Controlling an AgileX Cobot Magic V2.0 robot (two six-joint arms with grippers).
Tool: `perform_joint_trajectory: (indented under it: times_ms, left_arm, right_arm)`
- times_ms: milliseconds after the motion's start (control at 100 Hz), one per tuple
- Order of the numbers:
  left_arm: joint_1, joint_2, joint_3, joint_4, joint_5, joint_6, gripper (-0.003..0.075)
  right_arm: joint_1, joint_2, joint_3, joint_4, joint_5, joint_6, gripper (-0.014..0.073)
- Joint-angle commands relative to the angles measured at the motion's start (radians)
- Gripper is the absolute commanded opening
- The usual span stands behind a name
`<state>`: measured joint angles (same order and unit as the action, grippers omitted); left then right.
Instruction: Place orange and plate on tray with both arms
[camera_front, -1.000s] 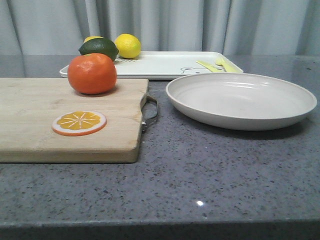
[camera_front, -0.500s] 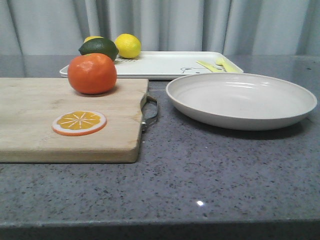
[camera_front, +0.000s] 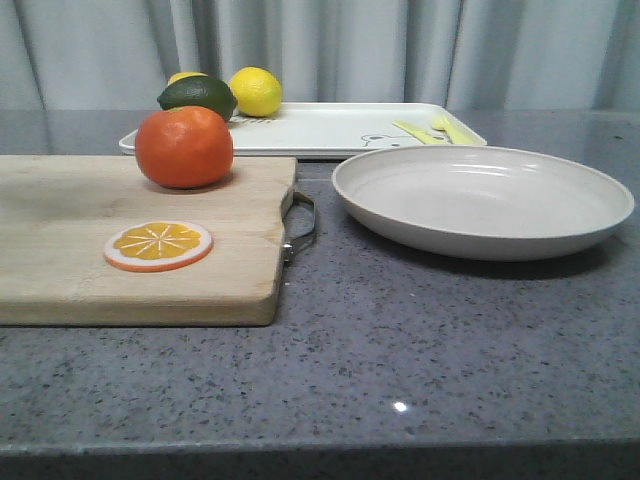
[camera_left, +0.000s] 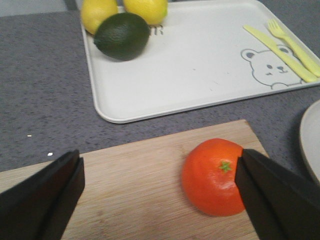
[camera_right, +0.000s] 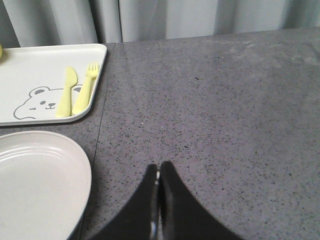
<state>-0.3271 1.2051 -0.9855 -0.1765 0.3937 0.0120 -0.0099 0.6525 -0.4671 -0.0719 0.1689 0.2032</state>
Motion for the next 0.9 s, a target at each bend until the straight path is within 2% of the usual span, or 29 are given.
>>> perform_joint_trajectory:
  times_ms: [0,220,430,890]
  left_arm:
    - [-0.046,0.054,-0.105,-0.016,0.003,-0.006,0.059]
    - [-0.096,0.224,-0.262,-0.044,0.148,-0.006,0.059]
    - [-0.098,0.338,-0.361,-0.046,0.248,-0.006,0.059]
    - [-0.098,0.431,-0.391,-0.046,0.27,-0.006,0.0586]
  right_arm:
    - [-0.004,0.003,-0.035,-0.013,-0.084,-0.002,-0.0064]
    - [-0.004,0.003,-0.035,-0.013,-0.086,-0.002,-0.0064]
    - [-0.004,0.003,-0.035,-0.013,-0.086,-0.002,-0.0064]
    - [-0.004,0.003,-0.035,-0.013,-0.086,-0.002,-0.0064]
